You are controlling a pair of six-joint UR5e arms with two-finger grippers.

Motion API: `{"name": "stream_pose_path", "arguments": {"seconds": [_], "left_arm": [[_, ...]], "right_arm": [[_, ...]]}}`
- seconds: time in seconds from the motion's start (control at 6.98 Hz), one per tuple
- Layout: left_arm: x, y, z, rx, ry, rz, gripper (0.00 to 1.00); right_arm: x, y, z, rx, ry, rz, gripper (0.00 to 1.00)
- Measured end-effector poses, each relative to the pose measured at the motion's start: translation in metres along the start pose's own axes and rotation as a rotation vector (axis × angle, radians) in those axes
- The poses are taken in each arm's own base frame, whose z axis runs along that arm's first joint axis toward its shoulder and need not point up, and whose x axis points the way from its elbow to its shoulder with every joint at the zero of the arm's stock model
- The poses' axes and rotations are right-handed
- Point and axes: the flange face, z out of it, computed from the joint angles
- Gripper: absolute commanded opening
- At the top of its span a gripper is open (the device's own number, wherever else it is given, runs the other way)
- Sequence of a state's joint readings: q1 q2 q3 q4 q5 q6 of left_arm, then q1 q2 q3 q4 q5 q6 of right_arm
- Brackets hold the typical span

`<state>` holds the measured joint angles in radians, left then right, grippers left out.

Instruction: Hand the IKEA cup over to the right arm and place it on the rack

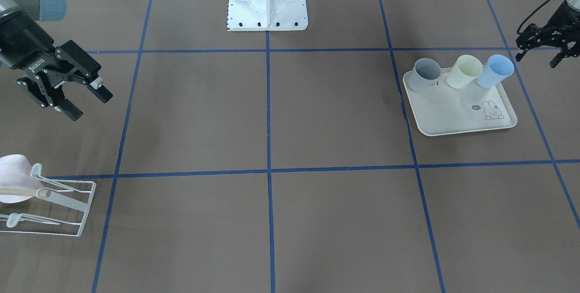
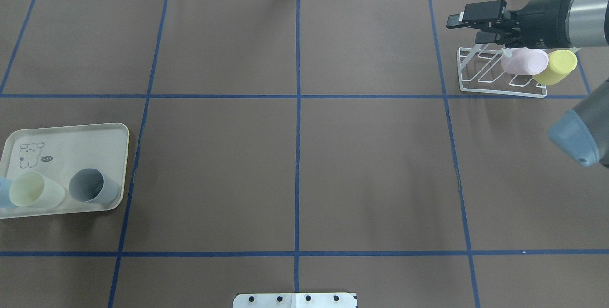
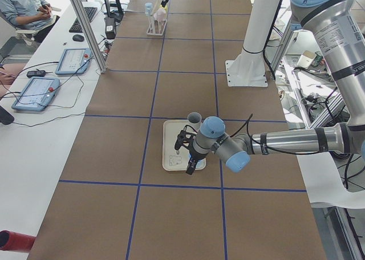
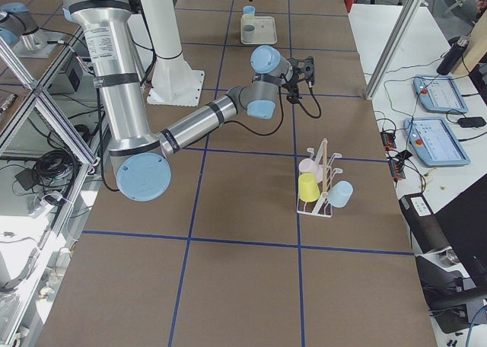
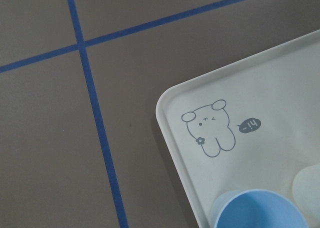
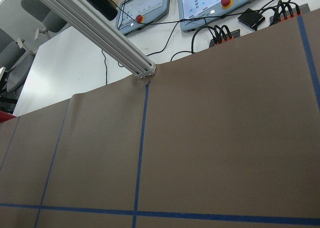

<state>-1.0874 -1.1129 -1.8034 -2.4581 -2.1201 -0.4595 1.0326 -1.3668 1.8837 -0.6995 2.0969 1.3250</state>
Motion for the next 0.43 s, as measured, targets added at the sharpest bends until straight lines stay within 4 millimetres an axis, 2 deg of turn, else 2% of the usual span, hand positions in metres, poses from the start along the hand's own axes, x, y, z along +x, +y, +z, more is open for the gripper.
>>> {"name": "stream_pose_path", "arguments": {"seconds": [0.29,0.43], "left_arm": [[0.01,0.003,0.014,-0.036,0.019,0.024,1.0],[0.014,0.002,0.02,-0.048,0.027,0.037,0.91]], "right_arm": [[0.0,0.0,0.0,0.0,0.001,-0.001,1.0],[0.001,0.0,0.0,0.0,0.001,-0.002,1.0]]}}
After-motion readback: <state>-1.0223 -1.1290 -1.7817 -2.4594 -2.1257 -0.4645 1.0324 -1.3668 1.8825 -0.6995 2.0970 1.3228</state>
